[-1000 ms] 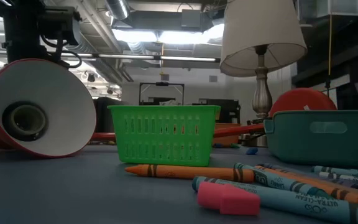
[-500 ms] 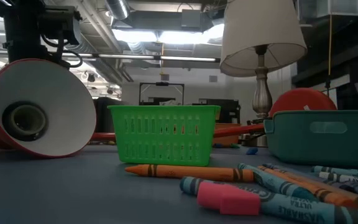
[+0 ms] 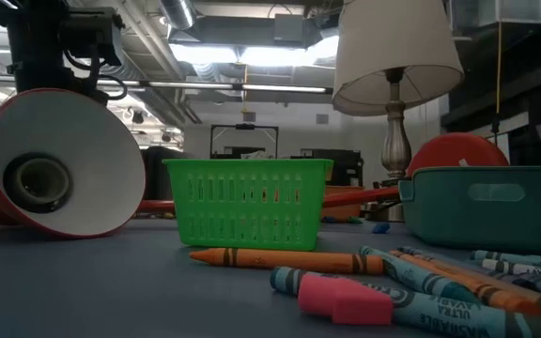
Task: Sort crayons
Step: Put the green crayon into the light green bin
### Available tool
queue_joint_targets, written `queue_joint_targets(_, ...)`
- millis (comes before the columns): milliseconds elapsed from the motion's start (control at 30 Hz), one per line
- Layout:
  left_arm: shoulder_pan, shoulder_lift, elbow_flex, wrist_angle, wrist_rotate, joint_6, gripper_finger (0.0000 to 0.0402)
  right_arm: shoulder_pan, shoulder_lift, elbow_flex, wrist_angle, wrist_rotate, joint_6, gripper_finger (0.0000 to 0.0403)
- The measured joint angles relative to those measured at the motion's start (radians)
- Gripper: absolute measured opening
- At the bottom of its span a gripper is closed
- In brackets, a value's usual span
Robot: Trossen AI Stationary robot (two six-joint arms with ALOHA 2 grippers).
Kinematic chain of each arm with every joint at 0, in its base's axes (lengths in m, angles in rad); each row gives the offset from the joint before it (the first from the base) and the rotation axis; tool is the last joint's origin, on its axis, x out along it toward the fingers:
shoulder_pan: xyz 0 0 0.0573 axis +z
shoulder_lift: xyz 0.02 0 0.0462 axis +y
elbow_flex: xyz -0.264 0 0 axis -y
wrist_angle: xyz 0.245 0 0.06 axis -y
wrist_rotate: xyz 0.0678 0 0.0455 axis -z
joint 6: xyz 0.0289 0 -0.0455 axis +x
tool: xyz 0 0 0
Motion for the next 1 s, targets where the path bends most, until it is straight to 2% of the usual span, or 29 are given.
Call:
queue_joint_targets(267,0.0,0.0,0.0,0.043,0.0,0.001,0.0101,-0.018,-0.082,0.001,-0.275,0.153,0.103,0.0021)
queue_joint_targets(500,0.0,0.0,0.0,0.045,0.0,0.001,0.0101,-0.107,-0.098,0.002,-0.482,0.175,0.118,0.0021)
queue_joint_targets(700,0.0,0.0,0.0,0.071,0.0,0.07,0.0101,-0.215,-0.098,0.002,-0.486,0.174,-0.03,0.0021)
queue_joint_targets(1000,0.007,0.0,0.106,0.109,-0.014,0.198,0.0101,-0.336,-0.097,0.002,-0.484,0.098,-0.053,0.0021)
